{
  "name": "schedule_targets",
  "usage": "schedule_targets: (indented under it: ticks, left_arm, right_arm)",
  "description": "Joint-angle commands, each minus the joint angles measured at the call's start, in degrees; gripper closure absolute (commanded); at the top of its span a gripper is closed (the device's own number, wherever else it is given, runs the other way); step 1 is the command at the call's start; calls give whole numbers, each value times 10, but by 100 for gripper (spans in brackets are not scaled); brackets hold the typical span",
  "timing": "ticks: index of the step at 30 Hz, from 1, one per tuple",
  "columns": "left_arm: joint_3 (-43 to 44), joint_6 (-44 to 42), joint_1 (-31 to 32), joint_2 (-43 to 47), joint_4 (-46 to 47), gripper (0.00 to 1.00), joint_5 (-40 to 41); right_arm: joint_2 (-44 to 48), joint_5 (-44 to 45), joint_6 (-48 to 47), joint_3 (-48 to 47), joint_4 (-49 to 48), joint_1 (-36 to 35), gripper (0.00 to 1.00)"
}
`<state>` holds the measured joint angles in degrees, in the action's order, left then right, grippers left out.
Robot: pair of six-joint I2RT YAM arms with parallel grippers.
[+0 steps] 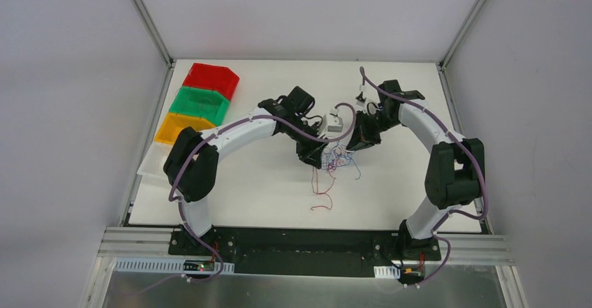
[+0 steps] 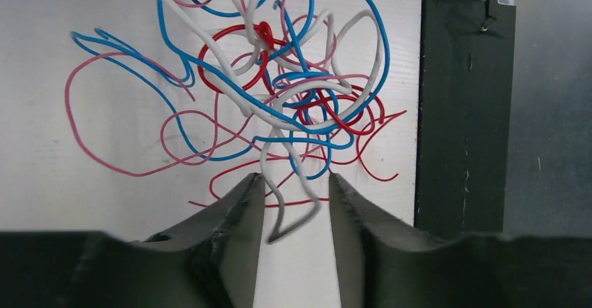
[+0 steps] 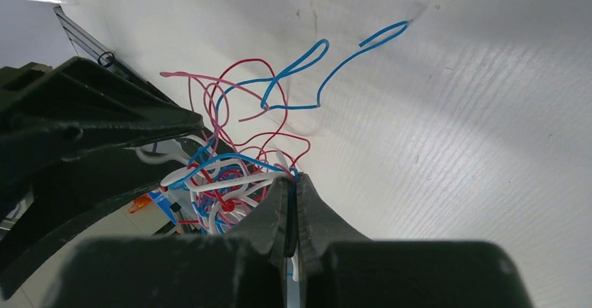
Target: Untangle the cables
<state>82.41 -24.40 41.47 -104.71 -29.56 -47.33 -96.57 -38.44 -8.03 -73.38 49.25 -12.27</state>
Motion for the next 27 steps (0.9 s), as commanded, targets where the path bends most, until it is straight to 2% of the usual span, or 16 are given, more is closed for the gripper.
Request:
schedule_targets:
  ticks: [1,3,7,12,14,19,23,27]
  left_arm:
    - [19,-77,11,30,-57,74,24]
    - [33,-70,11,54,-73,99,30]
    - [78,0,-3,124,-75,100,17]
    - [183,129,-54,163,-75,100,-22]
    - [224,160,-82,163,-75,100,-30]
    - [368,234,-168,136,-71,100,-46]
    - [487,282,-234,108,-51,100,-45]
    - [572,405,-315,79,37,100,-51]
  right_arm:
    - [21,-4,-2,-5,6,-1,100]
    - [17,33,-6,-2,2,0,100]
    - [-7,151,-18,14,-18,14,97]
    - [-52,230,-39,30,-40,49,89]
    - [-70,252,-50,31,-44,59,90]
    - [-104,307,-78,26,-47,80,99]
    - [-113,328,-92,22,-43,103,95]
    - [-115,335,-102,20,-35,119,91]
